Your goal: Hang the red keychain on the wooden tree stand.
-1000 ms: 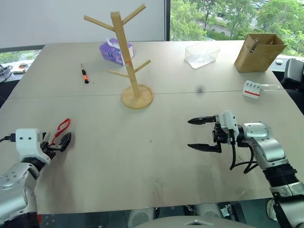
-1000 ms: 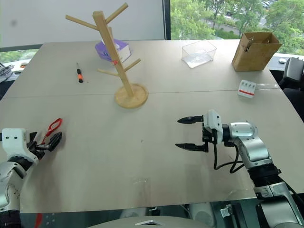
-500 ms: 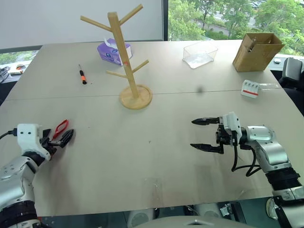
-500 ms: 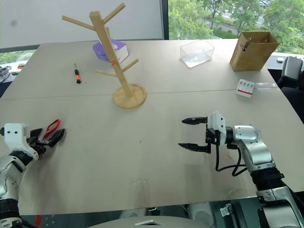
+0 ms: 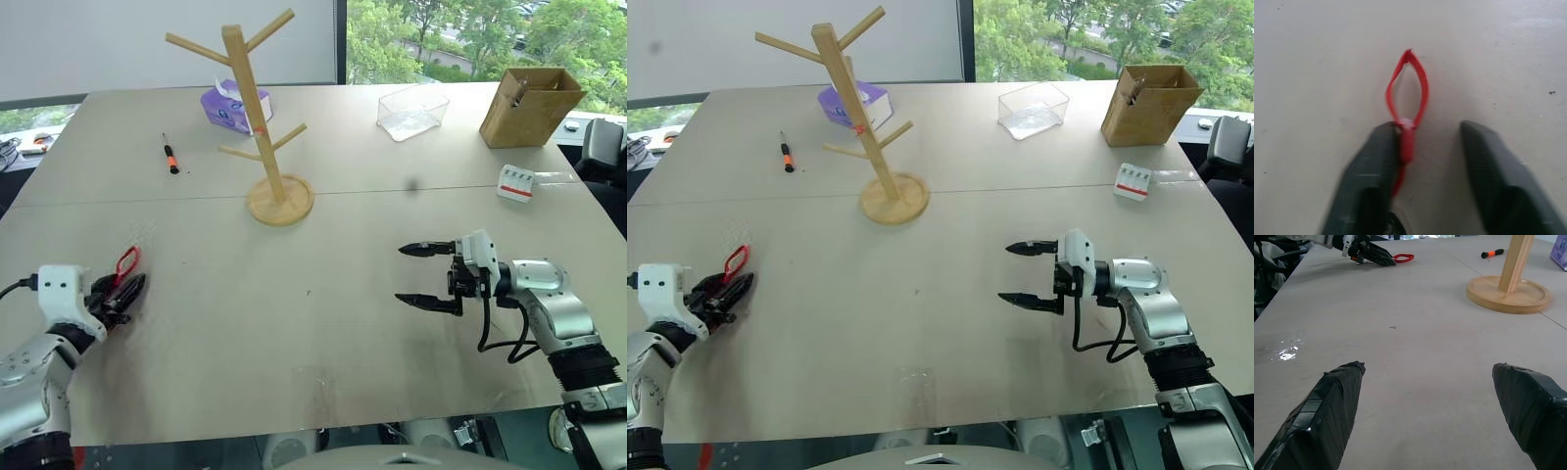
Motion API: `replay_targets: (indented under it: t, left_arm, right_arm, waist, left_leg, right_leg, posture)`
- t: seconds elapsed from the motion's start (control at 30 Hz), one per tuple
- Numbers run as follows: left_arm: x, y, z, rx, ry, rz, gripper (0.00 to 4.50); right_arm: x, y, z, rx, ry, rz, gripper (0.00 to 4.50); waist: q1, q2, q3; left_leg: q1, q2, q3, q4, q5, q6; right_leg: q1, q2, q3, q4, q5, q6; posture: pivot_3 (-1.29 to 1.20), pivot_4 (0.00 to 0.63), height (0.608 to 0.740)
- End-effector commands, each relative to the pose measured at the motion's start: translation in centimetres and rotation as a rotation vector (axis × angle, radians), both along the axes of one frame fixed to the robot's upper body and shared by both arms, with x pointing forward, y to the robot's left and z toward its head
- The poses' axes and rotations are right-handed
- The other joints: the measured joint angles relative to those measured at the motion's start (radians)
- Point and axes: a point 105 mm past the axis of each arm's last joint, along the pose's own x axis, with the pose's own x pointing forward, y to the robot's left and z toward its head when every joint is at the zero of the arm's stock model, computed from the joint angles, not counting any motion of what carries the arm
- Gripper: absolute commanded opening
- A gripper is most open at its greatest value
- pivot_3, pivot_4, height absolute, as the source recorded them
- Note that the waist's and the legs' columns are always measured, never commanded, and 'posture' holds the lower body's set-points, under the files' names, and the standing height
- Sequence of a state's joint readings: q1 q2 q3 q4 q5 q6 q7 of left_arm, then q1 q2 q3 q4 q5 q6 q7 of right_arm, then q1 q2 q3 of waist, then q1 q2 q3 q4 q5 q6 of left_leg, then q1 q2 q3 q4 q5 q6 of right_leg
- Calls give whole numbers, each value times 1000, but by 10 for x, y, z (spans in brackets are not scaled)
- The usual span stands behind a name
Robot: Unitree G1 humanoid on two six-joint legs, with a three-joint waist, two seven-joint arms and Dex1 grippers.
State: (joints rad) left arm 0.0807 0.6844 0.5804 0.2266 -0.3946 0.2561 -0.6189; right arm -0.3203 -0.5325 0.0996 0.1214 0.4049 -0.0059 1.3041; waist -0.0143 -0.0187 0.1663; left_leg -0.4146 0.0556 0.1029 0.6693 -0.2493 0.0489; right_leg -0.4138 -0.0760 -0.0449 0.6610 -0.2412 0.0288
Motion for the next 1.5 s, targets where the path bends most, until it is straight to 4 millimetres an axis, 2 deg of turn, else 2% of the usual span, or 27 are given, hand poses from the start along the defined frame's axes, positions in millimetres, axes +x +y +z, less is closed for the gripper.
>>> replay_targets:
  t: [0.03, 0.27, 0.37, 0.43, 0.53, 0.63, 0.8, 0.93, 1.07, 1.17, 1.5]
  left_arm:
    - [-4, 5, -3, -2, 17, 29, 40]
    - [-1, -2, -4, -14, 8, 28, 40]
    - [3, -13, 8, 12, -52, 5, 40]
    - [10, -31, 29, 18, -144, -24, 40]
    - [19, -68, 61, 37, -274, -93, 40]
    - [25, -114, 93, 41, -420, -155, 40]
    - [28, -164, 130, 31, -601, -200, 40]
    - [31, -203, 135, -12, -646, -272, 40]
    - [34, -231, 137, -54, -673, -326, 40]
    - [38, -241, 137, -58, -687, -344, 40]
    - [38, -245, 142, -58, -736, -350, 40]
  right_arm:
    - [4, -3, 13, 17, -55, -9, 4500]
    - [7, -5, 14, 15, -62, -20, 4500]
    - [11, -9, 21, 32, -68, -41, 4500]
    - [15, -15, 37, 71, -72, -69, 4500]
    - [21, -26, 66, 123, -81, -105, 4500]
    - [29, -41, 98, 158, -105, -153, 4500]
    - [31, -51, 136, 176, -107, -161, 4500]
    - [28, -51, 150, 160, -84, -123, 4500]
    - [29, -52, 155, 131, -97, -112, 4500]
    - [30, -51, 156, 123, -105, -112, 4500]
    - [32, -50, 156, 112, -125, -119, 4500]
  waist:
    - [0, 0, 0]
    - [0, 0, 0]
    - [1, 0, 0]
    - [3, 0, 0]
    - [8, -1, 1]
    - [8, -1, 1]
    - [4, -1, 1]
    - [4, -1, 1]
    - [7, -1, 1]
    - [8, -1, 1]
    - [8, -1, 1]
  left_leg:
    - [0, 0, 0, 0, 0, 0]
    - [0, 0, 0, 0, 0, 0]
    - [0, 0, 0, 0, 0, 0]
    - [0, -1, 0, 0, 0, 0]
    - [-2, -1, -1, 1, 0, 0]
    - [-2, -1, -1, 1, 0, 0]
    - [-1, -2, -1, 0, 0, 0]
    - [-1, -2, 0, 0, 0, 1]
    - [-1, -2, 1, 0, 0, 1]
    - [-1, -2, 1, 1, 0, 1]
    - [-1, -2, 0, 1, 0, 1]
  right_leg:
    - [0, 0, 0, 0, 0, 0]
    - [0, 0, 0, 0, 0, 0]
    - [0, -1, 0, 0, 0, 0]
    - [0, -1, 0, 0, 0, 0]
    - [0, -3, 0, 0, 0, 0]
    - [1, -4, 2, 0, 0, 0]
    - [1, -2, 3, -1, 1, -1]
    - [1, 5, 3, -1, 1, 0]
    - [1, 6, 3, -1, 1, 0]
    - [1, 7, 3, 0, 1, 0]
    - [1, 8, 3, 0, 1, 1]
  posture:
    - [0, 150, 740]
    - [0, 150, 740]
    - [0, 150, 740]
    - [0, 150, 740]
    - [0, 150, 740]
    - [0, 150, 740]
    - [0, 150, 740]
    - [0, 150, 740]
    - [0, 150, 740]
    - [0, 150, 740]
    - [0, 150, 740]
